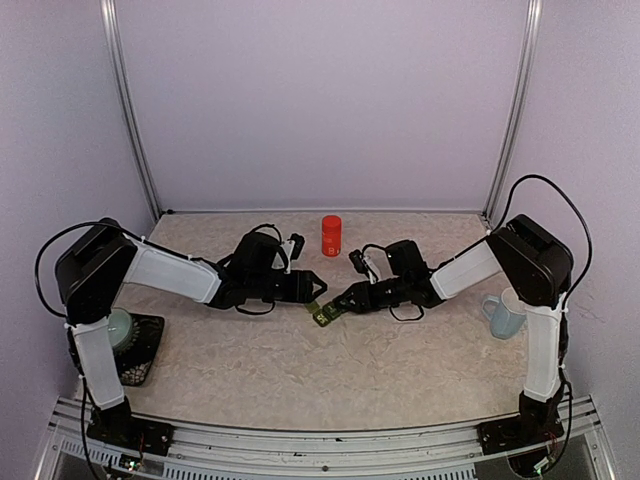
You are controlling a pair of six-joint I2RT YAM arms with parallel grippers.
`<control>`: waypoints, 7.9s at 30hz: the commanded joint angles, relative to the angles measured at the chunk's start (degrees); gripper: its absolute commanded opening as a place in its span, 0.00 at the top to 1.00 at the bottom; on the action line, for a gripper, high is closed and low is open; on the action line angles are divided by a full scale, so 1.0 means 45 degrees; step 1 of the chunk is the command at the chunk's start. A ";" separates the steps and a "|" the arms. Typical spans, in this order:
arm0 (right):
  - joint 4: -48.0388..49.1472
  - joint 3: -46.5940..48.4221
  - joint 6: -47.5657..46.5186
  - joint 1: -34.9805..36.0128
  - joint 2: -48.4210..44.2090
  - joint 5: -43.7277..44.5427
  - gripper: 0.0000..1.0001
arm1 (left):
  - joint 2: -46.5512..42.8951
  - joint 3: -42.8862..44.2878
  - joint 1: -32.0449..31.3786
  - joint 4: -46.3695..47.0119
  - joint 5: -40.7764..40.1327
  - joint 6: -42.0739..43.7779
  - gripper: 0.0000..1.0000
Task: Sort the pills into containers
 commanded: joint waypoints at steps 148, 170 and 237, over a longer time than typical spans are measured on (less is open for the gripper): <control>-0.0938 0.0255 0.0032 0.0531 0.0095 0.1150 0.71 | 0.1084 -0.2252 -0.0997 0.3048 0.3802 -0.0699 0.31; -0.1283 0.0510 0.0426 0.0677 -0.0232 0.1720 0.72 | -0.1266 -0.3436 0.0200 0.7463 0.5321 -0.7094 0.15; -0.4155 0.1707 -0.6578 0.1023 -0.2360 0.2113 0.35 | -0.1356 -0.3579 0.0918 0.4174 0.2562 -0.3280 0.01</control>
